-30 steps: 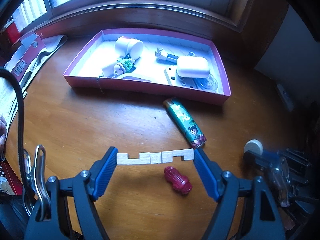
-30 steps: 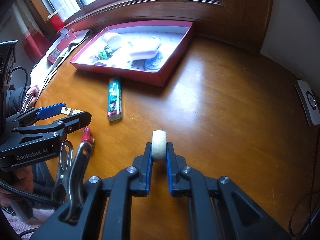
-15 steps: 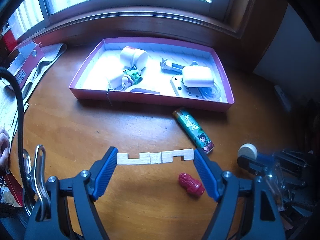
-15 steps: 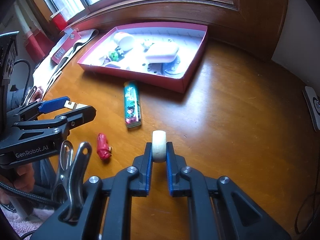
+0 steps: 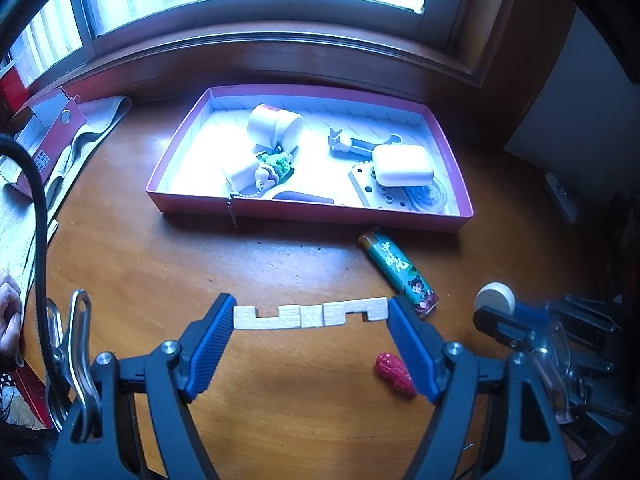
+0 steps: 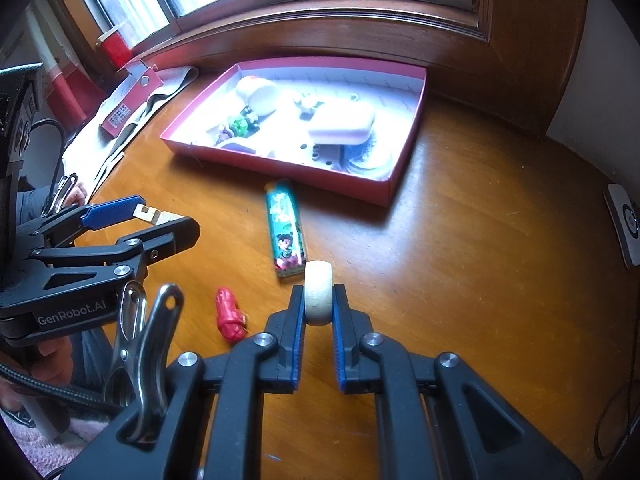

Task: Organize rigid objects
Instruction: 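Carry the wooden disc and zigzag strip over the pink tray with both grippers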

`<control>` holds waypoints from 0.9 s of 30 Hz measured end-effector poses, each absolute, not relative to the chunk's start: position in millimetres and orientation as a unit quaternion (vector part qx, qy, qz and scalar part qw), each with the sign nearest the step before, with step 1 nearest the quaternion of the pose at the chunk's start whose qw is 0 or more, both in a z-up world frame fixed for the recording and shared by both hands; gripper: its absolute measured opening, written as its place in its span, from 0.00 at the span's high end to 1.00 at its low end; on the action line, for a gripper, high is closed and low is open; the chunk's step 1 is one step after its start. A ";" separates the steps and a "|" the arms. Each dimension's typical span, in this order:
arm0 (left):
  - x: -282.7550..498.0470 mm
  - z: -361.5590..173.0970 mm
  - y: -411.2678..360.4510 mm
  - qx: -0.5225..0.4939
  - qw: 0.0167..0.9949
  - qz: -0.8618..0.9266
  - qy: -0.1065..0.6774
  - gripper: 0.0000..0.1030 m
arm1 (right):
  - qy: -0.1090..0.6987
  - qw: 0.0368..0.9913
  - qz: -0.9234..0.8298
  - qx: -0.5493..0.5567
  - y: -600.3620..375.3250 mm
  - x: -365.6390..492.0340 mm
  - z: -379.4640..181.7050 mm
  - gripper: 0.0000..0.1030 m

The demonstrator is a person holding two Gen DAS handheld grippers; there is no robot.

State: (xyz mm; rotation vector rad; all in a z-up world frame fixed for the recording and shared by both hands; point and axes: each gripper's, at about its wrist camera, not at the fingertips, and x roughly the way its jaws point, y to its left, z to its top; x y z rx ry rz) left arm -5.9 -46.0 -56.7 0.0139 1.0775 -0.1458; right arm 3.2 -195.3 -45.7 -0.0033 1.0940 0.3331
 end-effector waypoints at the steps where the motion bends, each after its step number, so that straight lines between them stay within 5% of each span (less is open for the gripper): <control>1: -4.8 -56.0 -44.7 0.006 0.856 -0.070 0.512 0.22 | 0.516 0.842 0.157 -0.001 -193.7 3.8 -44.2 0.87; 27: 27.7 -41.7 -25.6 0.008 0.867 -0.083 0.491 0.22 | 0.491 0.860 0.142 -0.003 -165.6 30.4 -16.7 0.87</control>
